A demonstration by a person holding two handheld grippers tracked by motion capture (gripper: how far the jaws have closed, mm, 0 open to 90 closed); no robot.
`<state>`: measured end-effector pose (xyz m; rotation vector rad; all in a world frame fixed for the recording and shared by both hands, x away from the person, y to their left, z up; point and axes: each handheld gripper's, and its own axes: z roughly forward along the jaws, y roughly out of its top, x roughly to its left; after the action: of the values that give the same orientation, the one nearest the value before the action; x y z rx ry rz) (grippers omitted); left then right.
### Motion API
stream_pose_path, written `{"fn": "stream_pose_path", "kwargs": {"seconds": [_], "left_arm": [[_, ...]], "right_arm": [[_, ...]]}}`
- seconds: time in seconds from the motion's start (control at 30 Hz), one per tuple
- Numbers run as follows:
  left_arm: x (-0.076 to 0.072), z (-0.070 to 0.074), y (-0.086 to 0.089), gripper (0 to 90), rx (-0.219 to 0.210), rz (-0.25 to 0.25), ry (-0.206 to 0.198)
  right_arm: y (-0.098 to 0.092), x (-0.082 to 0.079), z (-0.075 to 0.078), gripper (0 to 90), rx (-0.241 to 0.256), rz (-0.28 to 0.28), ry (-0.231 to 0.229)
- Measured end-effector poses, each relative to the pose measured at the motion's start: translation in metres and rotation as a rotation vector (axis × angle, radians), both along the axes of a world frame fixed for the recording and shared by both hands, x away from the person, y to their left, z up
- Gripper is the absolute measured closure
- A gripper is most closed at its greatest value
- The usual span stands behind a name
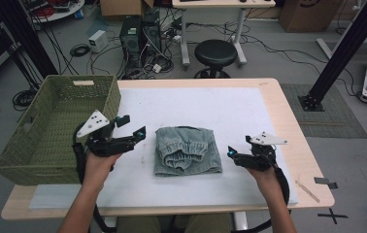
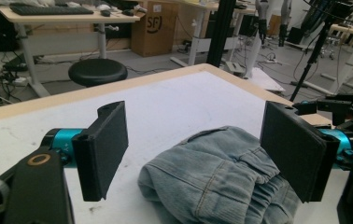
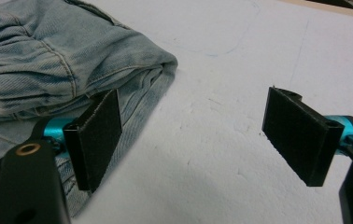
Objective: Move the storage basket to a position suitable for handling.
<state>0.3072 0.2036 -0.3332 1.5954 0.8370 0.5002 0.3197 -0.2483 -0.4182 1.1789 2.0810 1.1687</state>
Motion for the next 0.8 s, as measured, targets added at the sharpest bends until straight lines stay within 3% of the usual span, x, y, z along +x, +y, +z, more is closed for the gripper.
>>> {"fn": "stream_pose_path", "kwargs": {"seconds": [0.3, 0.6, 0.8], "left_arm": [[-0.009, 0.015, 0.049, 23.9, -0.009, 0.045, -0.045], [-0.015, 0.019, 0.102, 23.9, -0.04, 0.07, -0.045], [-0.02, 0.021, 0.129, 23.9, -0.024, 0.113, -0.049]], "right_arm": [[-0.004, -0.001, -0.002, 20.4, 0.009, -0.007, 0.001], [-0.004, -0.001, -0.002, 20.4, 0.011, -0.004, 0.004], [-0.002, 0.001, -0.002, 20.4, 0.008, 0.0, 0.008]]}}
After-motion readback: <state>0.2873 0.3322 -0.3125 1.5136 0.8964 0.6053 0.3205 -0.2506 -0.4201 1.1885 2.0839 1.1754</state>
